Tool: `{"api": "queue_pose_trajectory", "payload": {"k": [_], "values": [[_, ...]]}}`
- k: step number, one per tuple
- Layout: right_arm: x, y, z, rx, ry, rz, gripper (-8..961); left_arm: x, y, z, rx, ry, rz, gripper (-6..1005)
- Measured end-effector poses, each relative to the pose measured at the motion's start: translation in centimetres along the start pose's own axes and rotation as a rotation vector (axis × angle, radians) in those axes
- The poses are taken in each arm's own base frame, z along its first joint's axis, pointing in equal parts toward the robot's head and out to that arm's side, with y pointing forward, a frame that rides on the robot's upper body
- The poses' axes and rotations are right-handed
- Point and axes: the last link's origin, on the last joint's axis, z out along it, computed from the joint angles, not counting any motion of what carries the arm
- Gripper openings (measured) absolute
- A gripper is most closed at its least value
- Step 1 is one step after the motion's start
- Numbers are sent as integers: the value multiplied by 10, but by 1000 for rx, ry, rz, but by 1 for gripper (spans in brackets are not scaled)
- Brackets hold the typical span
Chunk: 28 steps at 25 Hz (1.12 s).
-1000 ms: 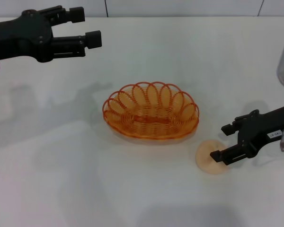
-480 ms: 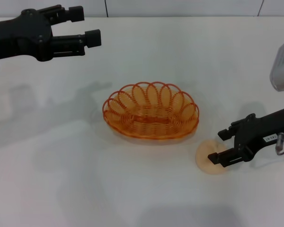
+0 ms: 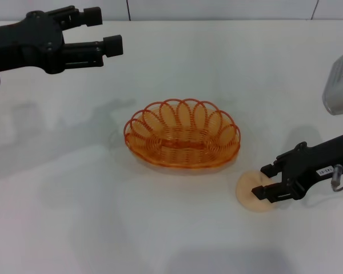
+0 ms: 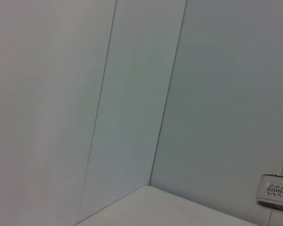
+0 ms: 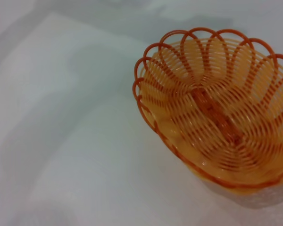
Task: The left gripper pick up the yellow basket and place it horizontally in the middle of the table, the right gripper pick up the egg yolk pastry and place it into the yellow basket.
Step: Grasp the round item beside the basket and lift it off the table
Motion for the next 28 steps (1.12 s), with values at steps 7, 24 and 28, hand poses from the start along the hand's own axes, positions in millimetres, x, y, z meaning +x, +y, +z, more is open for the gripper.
{"api": "queue_pose_trajectory", "payload": {"k": [7, 24, 28], "values": [[1, 0, 0, 0, 6, -2, 466, 0, 0, 0, -1, 3, 0, 890], [1, -1, -2, 12, 41, 10, 152, -1, 1, 1, -1, 7, -6, 890], [-2, 0, -3, 14, 34, 0, 132, -1, 1, 0, 0, 8, -6, 890]]}}
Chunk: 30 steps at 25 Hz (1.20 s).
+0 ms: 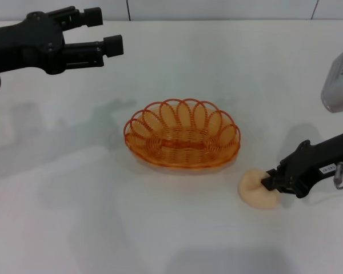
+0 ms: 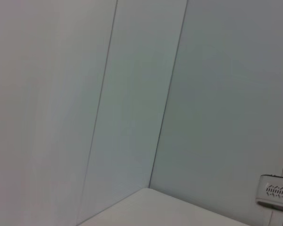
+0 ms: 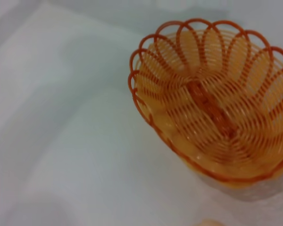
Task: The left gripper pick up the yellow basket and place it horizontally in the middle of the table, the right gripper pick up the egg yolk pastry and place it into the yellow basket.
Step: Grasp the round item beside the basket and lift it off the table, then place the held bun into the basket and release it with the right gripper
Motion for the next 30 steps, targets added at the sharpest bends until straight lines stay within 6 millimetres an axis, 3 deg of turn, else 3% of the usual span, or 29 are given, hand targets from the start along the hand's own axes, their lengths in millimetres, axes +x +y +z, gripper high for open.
{"api": "queue_pose_trajectory", "payload": {"k": [11, 21, 30], "values": [[-11, 4, -14, 22, -33, -30, 69, 1, -2, -4, 18, 13, 2, 890], [-30, 13, -49, 49, -138, -75, 65, 1, -2, -5, 20, 14, 6, 889], [-60, 20, -30, 27, -192, -180, 64, 2, -4, -4, 26, 18, 12, 889]]}}
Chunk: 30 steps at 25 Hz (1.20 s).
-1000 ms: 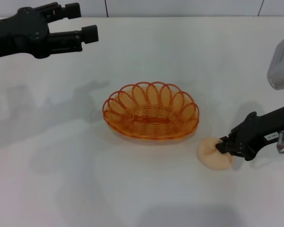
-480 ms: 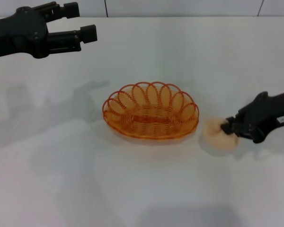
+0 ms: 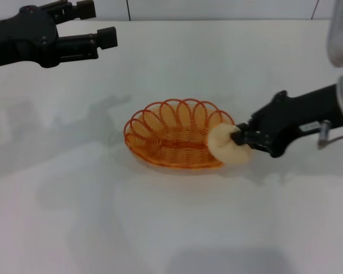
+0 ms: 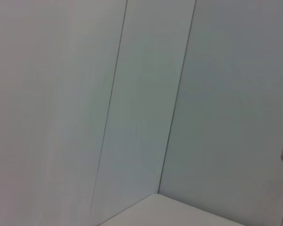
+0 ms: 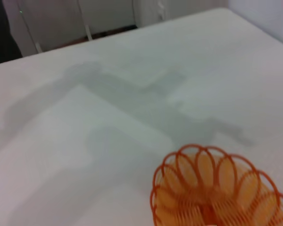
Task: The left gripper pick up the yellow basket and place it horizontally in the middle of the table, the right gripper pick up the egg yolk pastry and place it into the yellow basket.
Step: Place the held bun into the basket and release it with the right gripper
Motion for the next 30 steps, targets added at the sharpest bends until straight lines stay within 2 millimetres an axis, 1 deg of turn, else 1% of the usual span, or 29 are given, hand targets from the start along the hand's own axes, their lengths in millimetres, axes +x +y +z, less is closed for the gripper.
{"api": "queue_pose_trajectory", "payload": {"k": [4, 5, 7, 8, 11, 16, 22, 30], "values": [[-14, 1, 18, 1, -25, -50, 64, 0, 0, 0, 1, 0, 1, 889], [-14, 1, 18, 1, -25, -50, 64, 1, 0, 0, 2, 1, 1, 889], [-23, 0, 32, 6, -57, -85, 63, 1, -1, 0, 2, 1, 3, 889], [-23, 0, 34, 6, -57, -86, 63, 1, -1, 1, 2, 1, 3, 889], [-29, -1, 46, 11, -77, -102, 62, 1, -1, 1, 3, 1, 4, 889], [-29, -6, 62, 18, -94, -109, 66, 1, -2, 1, 10, 3, 3, 889], [-30, -9, 70, 34, -102, -114, 72, 2, -2, 2, 10, 4, 3, 889], [-30, -10, 72, 40, -110, -130, 80, 1, -2, 2, 11, 2, 1, 889]]}}
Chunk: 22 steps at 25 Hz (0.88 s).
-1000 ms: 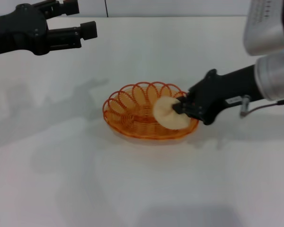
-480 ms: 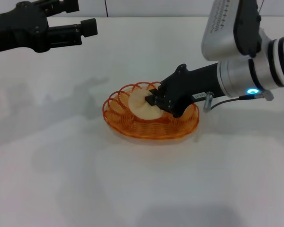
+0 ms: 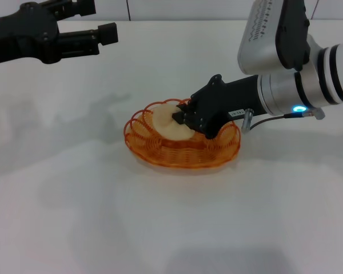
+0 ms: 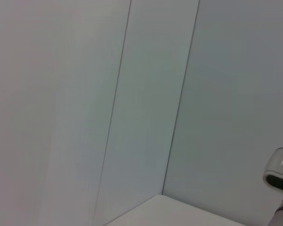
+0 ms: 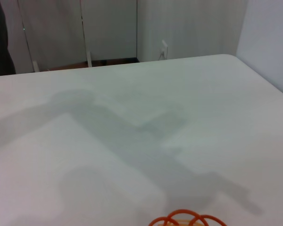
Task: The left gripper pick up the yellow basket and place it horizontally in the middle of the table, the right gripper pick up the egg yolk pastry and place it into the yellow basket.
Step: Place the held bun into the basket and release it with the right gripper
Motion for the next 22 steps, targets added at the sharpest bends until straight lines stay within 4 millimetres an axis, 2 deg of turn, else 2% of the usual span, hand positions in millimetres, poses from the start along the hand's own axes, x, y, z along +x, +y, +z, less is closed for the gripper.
{"api": "queue_pose_trajectory", "payload": {"k": [3, 11, 15, 19, 22], "values": [[0, 0, 0, 2, -1, -3, 83, 0, 0, 0, 1, -1, 0, 889], [2, -3, -1, 23, -8, 5, 295, -1, 0, -1, 4, -1, -2, 889], [4, -5, -4, 31, -9, 6, 435, -1, 0, -1, 4, -1, -3, 889], [10, -5, -14, 56, -25, 8, 561, -2, 0, -2, 6, 0, -2, 890], [21, -4, -27, 94, -40, 27, 644, -2, 0, -2, 7, 0, 3, 890]]}}
